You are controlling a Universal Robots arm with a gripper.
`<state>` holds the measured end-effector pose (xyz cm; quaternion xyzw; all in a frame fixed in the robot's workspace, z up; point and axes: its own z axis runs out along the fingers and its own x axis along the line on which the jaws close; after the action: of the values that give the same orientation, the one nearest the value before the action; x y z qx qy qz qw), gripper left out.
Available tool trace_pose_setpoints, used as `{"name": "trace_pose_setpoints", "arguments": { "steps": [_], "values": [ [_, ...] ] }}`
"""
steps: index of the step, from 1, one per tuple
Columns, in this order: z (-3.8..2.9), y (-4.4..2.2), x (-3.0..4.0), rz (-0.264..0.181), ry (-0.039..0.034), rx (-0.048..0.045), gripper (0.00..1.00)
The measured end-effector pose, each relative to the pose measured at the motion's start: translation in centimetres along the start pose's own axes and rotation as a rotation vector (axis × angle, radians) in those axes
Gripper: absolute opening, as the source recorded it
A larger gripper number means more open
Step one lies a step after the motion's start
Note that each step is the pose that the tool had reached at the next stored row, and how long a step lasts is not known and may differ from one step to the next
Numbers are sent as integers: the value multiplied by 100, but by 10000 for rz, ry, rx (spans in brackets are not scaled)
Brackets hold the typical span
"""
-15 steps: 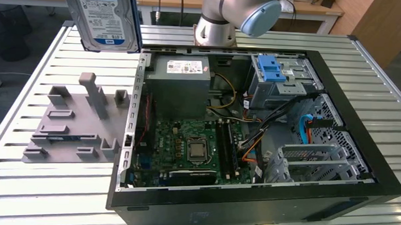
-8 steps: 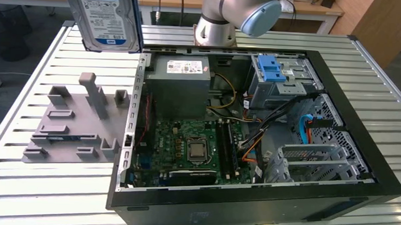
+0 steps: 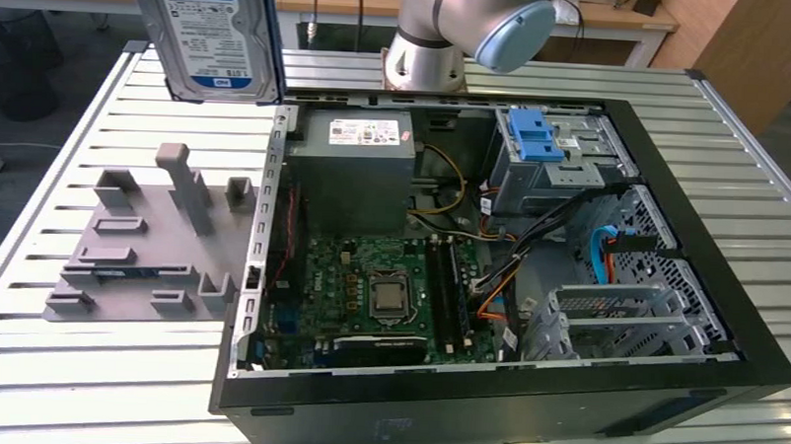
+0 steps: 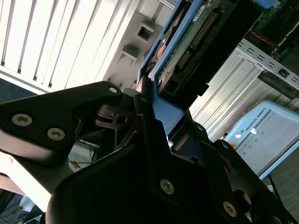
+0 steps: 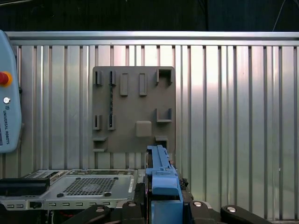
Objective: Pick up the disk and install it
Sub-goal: 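Pick up the disk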
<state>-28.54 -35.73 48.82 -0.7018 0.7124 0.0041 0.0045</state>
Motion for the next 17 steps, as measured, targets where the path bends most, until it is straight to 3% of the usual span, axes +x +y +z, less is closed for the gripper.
{"name": "trace_pose_setpoints", "arguments": {
  "steps": [17],
  "values": [
    [1,-29,0,0,0,0,36]
  ]
}}
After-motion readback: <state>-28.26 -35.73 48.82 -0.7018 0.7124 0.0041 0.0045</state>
